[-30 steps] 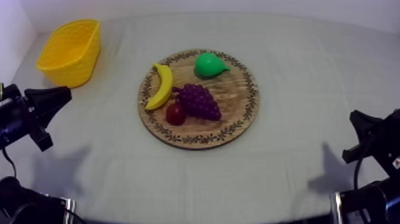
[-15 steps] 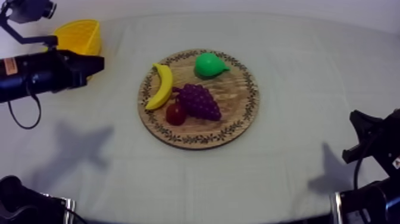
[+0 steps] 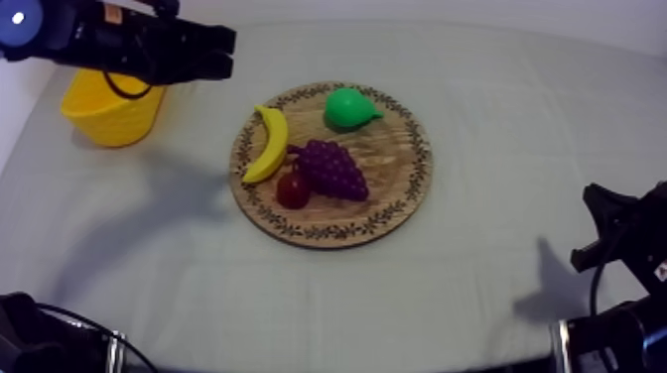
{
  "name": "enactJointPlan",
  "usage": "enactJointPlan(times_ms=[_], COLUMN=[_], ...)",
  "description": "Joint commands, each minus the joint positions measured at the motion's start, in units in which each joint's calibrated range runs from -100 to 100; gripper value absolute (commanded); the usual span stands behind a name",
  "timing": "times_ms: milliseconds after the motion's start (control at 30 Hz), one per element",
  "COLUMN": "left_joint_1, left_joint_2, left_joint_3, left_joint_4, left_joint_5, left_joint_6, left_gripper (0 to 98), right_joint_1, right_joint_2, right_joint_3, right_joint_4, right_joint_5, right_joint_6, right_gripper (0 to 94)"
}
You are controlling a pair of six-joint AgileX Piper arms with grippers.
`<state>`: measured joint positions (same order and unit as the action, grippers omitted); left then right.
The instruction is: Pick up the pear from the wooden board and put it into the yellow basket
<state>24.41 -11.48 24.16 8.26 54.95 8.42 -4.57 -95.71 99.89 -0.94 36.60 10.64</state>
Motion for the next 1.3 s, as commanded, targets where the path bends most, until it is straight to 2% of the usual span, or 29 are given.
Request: enactJointPlan(times_ms=[0,367,700,933,1033,1267], left_joint_1=[0.0,0.3,0.5,0.4,0.4,1.2], left_joint_2=[7.2,26.1,41.1,48.7,50.2,51.2], left_joint_3=[-12.0,-39.3,-58.6,-68.3,-70.5,-71.9], left_joint_4=[-0.03,0.75,0.8,1.36,1.42,0.87], left_joint_5=[5.7,19.1,26.5,28.5,29.2,32.8], left_joint_6=[0.0,1.5,2.0,2.1,-0.2,-10.3], left_gripper=[2.6,2.4,2.2,2.1,2.1,2.1], right_joint_1=[0.0,0.0,0.0,0.0,0.0,0.0], right_joint_2=[0.0,0.0,0.0,0.0,0.0,0.0], right_joint_3=[0.0,0.0,0.0,0.0,0.0,0.0], right_joint_4=[0.0,0.0,0.0,0.0,0.0,0.0], right_joint_5=[0.0,0.0,0.0,0.0,0.0,0.0], right_joint_6=[0.0,0.0,0.0,0.0,0.0,0.0], right_gripper=[0.4,0.4,0.4,0.4,0.4,0.4])
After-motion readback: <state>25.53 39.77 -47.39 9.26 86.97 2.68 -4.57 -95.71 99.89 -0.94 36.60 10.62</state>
